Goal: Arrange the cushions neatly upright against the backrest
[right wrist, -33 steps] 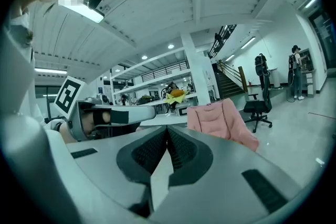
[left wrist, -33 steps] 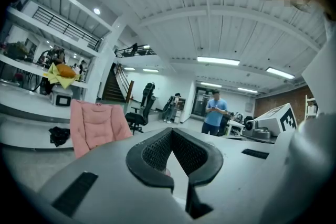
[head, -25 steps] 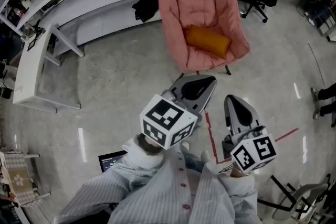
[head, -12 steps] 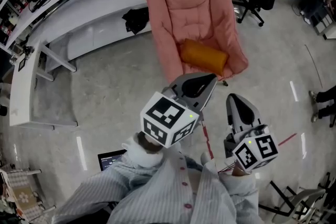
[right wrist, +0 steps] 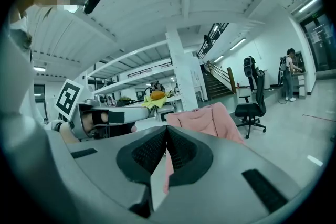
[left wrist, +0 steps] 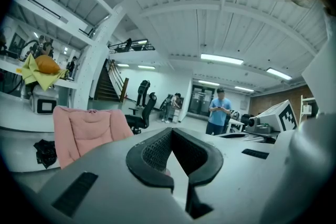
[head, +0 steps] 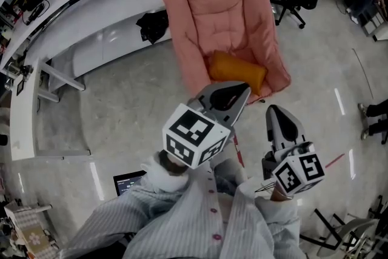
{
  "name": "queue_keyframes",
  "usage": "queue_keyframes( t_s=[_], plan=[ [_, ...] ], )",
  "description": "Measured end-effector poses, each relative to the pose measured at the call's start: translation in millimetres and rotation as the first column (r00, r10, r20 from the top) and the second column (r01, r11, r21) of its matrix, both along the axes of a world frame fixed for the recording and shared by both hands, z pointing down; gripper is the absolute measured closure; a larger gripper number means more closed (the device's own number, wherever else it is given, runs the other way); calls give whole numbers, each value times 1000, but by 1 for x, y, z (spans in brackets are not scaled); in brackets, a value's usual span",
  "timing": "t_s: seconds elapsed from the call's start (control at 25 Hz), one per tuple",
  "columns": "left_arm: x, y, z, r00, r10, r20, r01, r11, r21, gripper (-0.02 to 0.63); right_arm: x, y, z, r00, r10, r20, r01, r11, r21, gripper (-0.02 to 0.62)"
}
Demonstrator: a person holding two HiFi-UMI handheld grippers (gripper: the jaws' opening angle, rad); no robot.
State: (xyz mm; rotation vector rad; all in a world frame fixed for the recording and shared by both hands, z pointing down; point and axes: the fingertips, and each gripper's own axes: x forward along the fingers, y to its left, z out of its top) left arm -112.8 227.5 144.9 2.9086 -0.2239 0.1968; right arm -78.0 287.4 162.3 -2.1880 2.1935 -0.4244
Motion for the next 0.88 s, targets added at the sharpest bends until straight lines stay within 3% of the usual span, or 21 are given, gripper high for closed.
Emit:
queue_keyframes(
  t_s=[0.48, 0.88],
  plan=[
    [35, -54, 25, 999, -24, 35, 25, 999, -25, 597, 48, -43, 31, 998, 28, 53, -26, 999, -45, 583],
    [135, -138, 32, 994, -85, 63, 87, 996, -32, 597, 150, -132, 36, 996, -49, 70, 53, 996, -65, 583]
  ],
)
